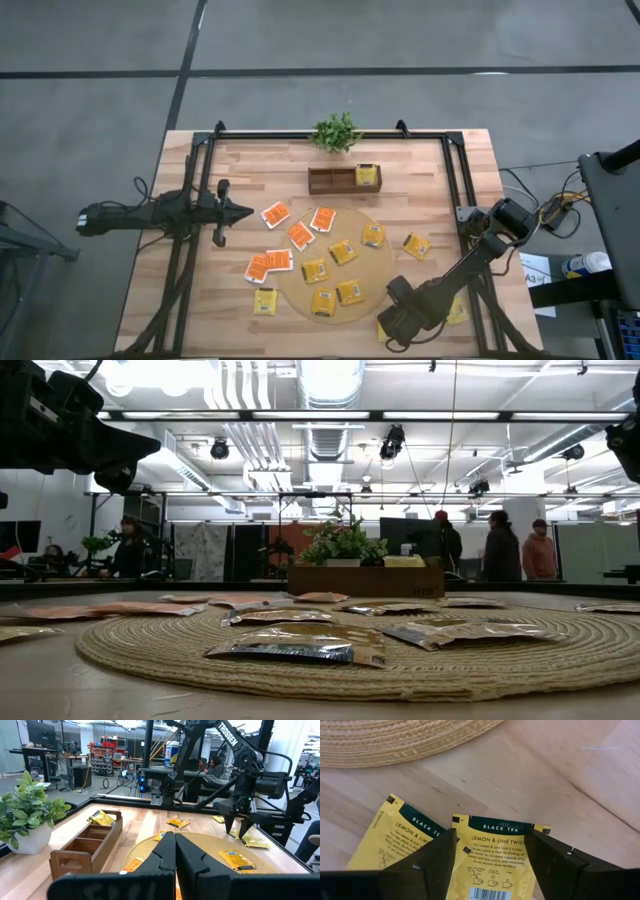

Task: Pick & Place Tea
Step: Put the yellow tea bag into the right section of the wooden organizer

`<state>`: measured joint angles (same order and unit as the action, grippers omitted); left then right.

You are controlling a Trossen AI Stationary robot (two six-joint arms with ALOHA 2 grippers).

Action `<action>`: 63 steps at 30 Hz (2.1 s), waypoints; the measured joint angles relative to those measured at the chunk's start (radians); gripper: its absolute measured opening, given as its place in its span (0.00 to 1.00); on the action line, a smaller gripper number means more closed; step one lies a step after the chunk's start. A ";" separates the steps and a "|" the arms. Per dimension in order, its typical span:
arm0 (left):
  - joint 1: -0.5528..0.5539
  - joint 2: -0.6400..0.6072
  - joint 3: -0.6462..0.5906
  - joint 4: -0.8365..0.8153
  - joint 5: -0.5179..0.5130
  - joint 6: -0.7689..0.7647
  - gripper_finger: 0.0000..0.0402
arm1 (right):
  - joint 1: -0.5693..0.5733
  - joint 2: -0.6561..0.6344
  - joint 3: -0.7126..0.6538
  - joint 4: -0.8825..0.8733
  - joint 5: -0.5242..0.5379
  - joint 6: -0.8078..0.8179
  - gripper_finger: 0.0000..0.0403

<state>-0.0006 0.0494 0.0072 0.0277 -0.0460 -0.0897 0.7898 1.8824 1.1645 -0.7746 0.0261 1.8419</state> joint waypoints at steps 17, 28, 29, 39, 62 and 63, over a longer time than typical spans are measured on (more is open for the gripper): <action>0.000 0.000 0.000 -0.001 0.000 0.000 0.00 | 0.000 0.001 -0.006 -0.019 -0.011 0.009 0.31; 0.000 0.000 0.000 -0.001 0.000 0.000 0.00 | 0.001 0.001 -0.006 -0.031 -0.009 -0.012 0.09; 0.000 0.000 0.000 -0.001 0.000 0.000 0.00 | 0.001 0.001 -0.006 -0.032 -0.009 -0.013 0.07; 0.000 0.000 0.000 -0.001 0.000 0.000 0.00 | 0.001 0.002 -0.006 -0.038 -0.008 -0.026 0.02; 0.000 0.000 0.000 -0.001 0.000 0.000 0.00 | -0.007 -0.022 0.127 -0.034 0.102 -0.182 0.02; 0.000 0.000 0.000 -0.001 0.000 0.000 0.00 | -0.007 -0.022 0.132 -0.034 0.106 -0.184 0.02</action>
<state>-0.0007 0.0494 0.0071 0.0265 -0.0456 -0.0897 0.7826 1.8606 1.2968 -0.8087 0.1316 1.6581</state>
